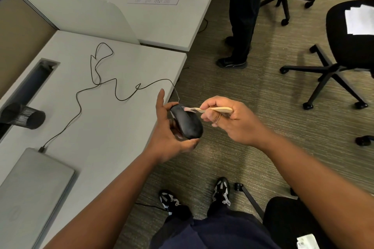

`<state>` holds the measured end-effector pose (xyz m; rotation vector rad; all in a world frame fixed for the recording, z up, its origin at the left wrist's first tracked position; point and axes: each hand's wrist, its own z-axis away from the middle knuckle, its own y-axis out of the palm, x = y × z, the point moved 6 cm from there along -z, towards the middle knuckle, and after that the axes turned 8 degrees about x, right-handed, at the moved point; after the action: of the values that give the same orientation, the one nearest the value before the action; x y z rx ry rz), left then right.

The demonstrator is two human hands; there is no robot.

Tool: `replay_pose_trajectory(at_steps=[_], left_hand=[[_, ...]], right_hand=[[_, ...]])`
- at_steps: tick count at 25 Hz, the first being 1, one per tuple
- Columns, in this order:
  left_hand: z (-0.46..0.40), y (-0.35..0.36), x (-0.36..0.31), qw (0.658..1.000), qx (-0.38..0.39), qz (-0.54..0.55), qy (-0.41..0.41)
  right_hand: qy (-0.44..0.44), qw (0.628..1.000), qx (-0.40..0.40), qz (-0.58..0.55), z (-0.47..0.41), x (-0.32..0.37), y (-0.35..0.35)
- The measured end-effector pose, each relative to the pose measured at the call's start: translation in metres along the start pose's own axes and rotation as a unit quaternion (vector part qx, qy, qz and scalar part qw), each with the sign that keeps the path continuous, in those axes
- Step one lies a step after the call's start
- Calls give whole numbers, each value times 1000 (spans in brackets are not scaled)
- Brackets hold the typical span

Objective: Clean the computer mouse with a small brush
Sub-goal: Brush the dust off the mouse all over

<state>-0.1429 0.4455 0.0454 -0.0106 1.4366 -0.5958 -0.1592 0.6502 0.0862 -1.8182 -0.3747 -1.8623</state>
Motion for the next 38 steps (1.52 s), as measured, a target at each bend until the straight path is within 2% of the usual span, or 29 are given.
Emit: replay_pose_trajectory(at_steps=[8,11,14,17,23,29,34,36,38], left_hand=[[6,-4,6,999,-45,15,-2],[8,-6,3,999,-44,-3,-11],[8,-5,0,999,-31,-27,-25],[6,-2,-1,999,-10,-44,-28],[2,1,-4,997,28,-66,-28],[2,1,-3,996,36,-74,-28],[2,-2,-3,996,35,-76,-24],[3,-2,-3,997,33,-69,-31],[2,-2,-2,997,36,-63,-39]], right_hand=[[43,993,15,-105,3,-12,11],[48,993,16,-107,3,-14,13],[30,996,-19,-79,-1,-8,5],[0,993,-44,-107,-5,3,-3],[-30,998,-4,-54,-19,21,7],[7,999,39,-12,-12,22,6],[36,992,114,38,-2,17,8],[31,995,85,38,1,17,0],[11,1000,20,5,0,20,-10]])
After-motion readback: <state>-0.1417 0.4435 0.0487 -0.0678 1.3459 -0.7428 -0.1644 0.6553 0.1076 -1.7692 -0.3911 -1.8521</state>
